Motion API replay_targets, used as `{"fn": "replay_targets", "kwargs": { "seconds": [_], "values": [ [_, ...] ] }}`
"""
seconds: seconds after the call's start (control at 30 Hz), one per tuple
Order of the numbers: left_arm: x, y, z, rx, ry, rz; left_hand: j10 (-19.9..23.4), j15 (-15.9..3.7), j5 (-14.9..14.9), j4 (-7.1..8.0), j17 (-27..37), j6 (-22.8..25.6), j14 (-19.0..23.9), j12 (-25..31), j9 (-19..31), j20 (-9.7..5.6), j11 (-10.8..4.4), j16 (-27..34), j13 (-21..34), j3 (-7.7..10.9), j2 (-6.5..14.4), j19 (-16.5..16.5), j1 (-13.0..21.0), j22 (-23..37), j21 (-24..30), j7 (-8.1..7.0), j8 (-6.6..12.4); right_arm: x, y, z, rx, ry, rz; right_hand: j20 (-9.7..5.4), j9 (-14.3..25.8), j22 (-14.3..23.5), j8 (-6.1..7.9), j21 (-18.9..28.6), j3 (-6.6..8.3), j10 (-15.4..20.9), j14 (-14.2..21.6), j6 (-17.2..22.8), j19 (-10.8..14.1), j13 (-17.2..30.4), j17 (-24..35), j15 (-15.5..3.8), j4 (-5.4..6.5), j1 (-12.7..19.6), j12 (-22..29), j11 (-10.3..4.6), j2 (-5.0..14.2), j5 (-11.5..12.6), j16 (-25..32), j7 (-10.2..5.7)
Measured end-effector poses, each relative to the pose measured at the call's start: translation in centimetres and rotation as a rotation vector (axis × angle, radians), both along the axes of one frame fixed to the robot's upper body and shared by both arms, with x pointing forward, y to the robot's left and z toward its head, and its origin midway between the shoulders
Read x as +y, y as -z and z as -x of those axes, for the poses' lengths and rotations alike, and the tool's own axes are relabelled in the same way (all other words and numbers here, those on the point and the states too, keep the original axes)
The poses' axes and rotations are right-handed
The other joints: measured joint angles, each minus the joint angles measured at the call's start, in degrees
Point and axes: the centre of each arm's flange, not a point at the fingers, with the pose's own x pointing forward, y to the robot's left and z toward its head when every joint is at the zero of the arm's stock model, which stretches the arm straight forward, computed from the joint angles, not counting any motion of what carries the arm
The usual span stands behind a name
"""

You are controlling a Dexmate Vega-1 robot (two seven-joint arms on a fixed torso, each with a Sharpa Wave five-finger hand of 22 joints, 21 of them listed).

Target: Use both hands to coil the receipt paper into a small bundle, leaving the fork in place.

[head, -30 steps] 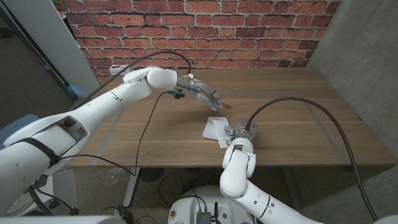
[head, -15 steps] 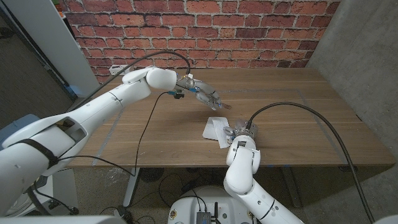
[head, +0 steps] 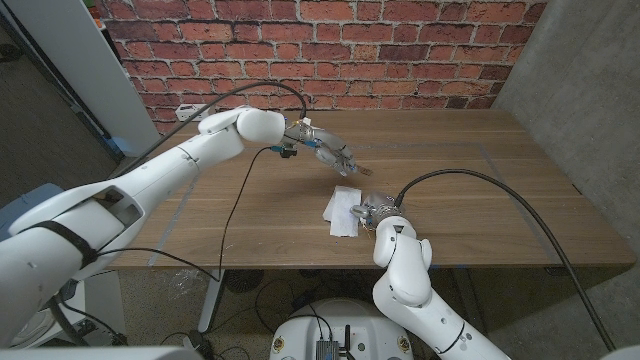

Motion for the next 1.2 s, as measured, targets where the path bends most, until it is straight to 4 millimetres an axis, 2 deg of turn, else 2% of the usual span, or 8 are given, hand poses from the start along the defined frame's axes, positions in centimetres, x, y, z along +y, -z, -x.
{"fn": "replay_targets", "kwargs": {
  "seconds": [0.2, 0.4, 0.5, 0.6, 0.7, 0.93, 1.1, 1.2],
  "values": [
    [-0.1, 0.1, -0.2, 0.000, -0.005, -0.005, 0.00, 0.00, 0.00, -0.08, 0.27, 0.00, 0.00, 0.00, 0.00, 0.00, 0.00, 0.00, 0.00, 0.08, 0.20, 0.00, -0.19, 0.00, 0.00, 0.00, 0.00, 1.1, -0.2, 0.4, -0.025, -0.043, 0.012, -0.16, 0.00, 0.26, -1.02, 0.66, 0.42, 0.30, 1.05, -1.78, 1.21, 0.00, -0.20, -0.03, -0.22, 3.42, 0.00, -1.55, -3.21, -0.29, -0.09, -0.98],
    [-0.2, 0.1, -0.6, 0.001, -0.011, -0.008, 0.00, 0.00, 0.00, 0.15, 0.27, 0.00, 0.00, 0.00, 0.00, 0.00, 0.00, 0.00, 0.00, 0.31, 0.31, 0.00, -0.31, 0.00, 0.00, 0.00, -0.22, 1.8, -0.2, 0.5, -0.114, 0.018, 0.038, -0.59, 0.46, 0.05, -1.94, 0.66, -1.04, 2.45, 3.99, -5.92, 2.90, 0.70, 1.15, -0.14, 0.77, 6.48, 1.64, -3.69, -6.29, -0.21, 2.39, -2.19],
    [-0.2, 0.1, -0.6, 0.002, -0.012, -0.009, 0.00, 0.00, 0.00, 0.14, 0.38, 0.00, 0.00, 0.00, 0.00, 0.00, 0.00, 0.00, 0.00, 0.30, 0.31, 0.00, -0.31, 0.00, 0.00, 0.00, -0.22, 2.2, 0.1, 0.4, -0.143, 0.047, 0.052, -0.90, 0.75, 0.17, -1.91, 1.59, -1.04, 3.46, 6.27, -6.63, 5.48, 1.32, 2.31, -0.18, 0.77, 9.94, 2.93, -3.74, -5.55, 0.31, 4.14, -2.54],
    [-0.3, 0.1, -0.8, 0.002, -0.014, -0.010, 0.00, 0.21, 0.00, 0.14, 0.54, 0.00, 0.22, 0.00, 0.00, 0.00, 0.00, 0.00, 0.00, 0.30, 0.31, 0.00, -0.31, 0.00, 0.00, 0.00, -0.22, 2.0, -0.1, 0.6, -0.210, 0.099, 0.053, -2.01, 1.03, 0.81, -0.97, 4.67, -1.24, 6.45, 11.87, -5.96, 11.68, 2.47, 5.68, -0.50, 0.93, 15.06, 5.46, -3.11, -4.24, 0.40, 9.07, -3.14],
    [-0.3, 0.1, -0.9, -0.001, -0.017, -0.012, 0.03, -0.01, 0.00, 0.15, 0.53, 0.00, 0.62, 0.00, 0.00, -0.01, 0.03, 0.00, 0.00, 0.59, 0.31, 0.01, -0.31, 0.00, 0.11, 0.00, -0.22, 2.2, -0.1, 0.9, -0.267, 0.120, 0.059, -3.51, 1.32, 2.75, -0.16, 8.88, -2.82, 10.70, 17.95, -2.55, 16.85, 3.80, 12.36, -1.13, 0.95, 20.91, 8.33, -2.98, -3.17, -0.24, 17.45, -3.46],
    [-1.0, 0.2, -1.1, -0.024, -0.013, -0.029, 0.92, -0.10, -0.01, -1.35, 2.24, 2.41, 1.14, 0.00, 0.00, -1.26, -0.12, 1.65, -0.01, 0.86, 0.04, 1.27, 1.34, 0.00, 0.91, -1.78, 0.24, 2.7, -0.2, 1.5, -0.344, 0.108, 0.069, -5.14, 1.58, 6.76, 0.73, 16.65, -5.18, 20.15, 26.90, 3.69, 22.93, 6.61, 19.72, -3.45, 1.06, 29.11, 14.27, -2.45, -0.84, -1.19, 29.45, -2.91],
    [-1.8, 0.3, -1.1, -0.045, 0.002, -0.045, 0.92, 0.12, -0.22, -1.53, 2.92, 2.70, 0.91, 0.00, 0.00, -1.44, -0.12, 2.06, 0.27, 0.67, -0.37, 1.45, 1.75, 0.00, 1.33, -2.07, 0.24, 3.1, -0.7, 2.1, -0.355, 0.050, 0.065, -7.29, 1.58, 7.60, 0.73, 21.19, -5.09, 23.51, 30.87, 6.47, 27.73, 6.30, 16.40, -4.81, 1.10, 33.44, 15.71, -0.46, 1.09, -1.95, 29.21, -1.39],
    [-2.2, 0.4, -1.0, -0.052, 0.010, -0.050, 0.92, 0.12, -0.22, -1.70, 3.33, 2.70, 0.91, 0.00, 0.00, -1.67, -0.12, 2.50, 0.27, 0.51, -0.14, 1.67, 1.97, 0.00, 1.33, -2.07, 0.24, 3.2, -0.8, 2.1, -0.335, 0.026, 0.067, -8.42, 1.53, 7.48, 0.73, 23.53, -3.32, 24.82, 32.89, 8.09, 28.86, 4.51, 9.74, -5.29, 1.36, 34.27, 15.71, 0.24, 1.51, -2.17, 23.40, -1.21]
  ]
}}
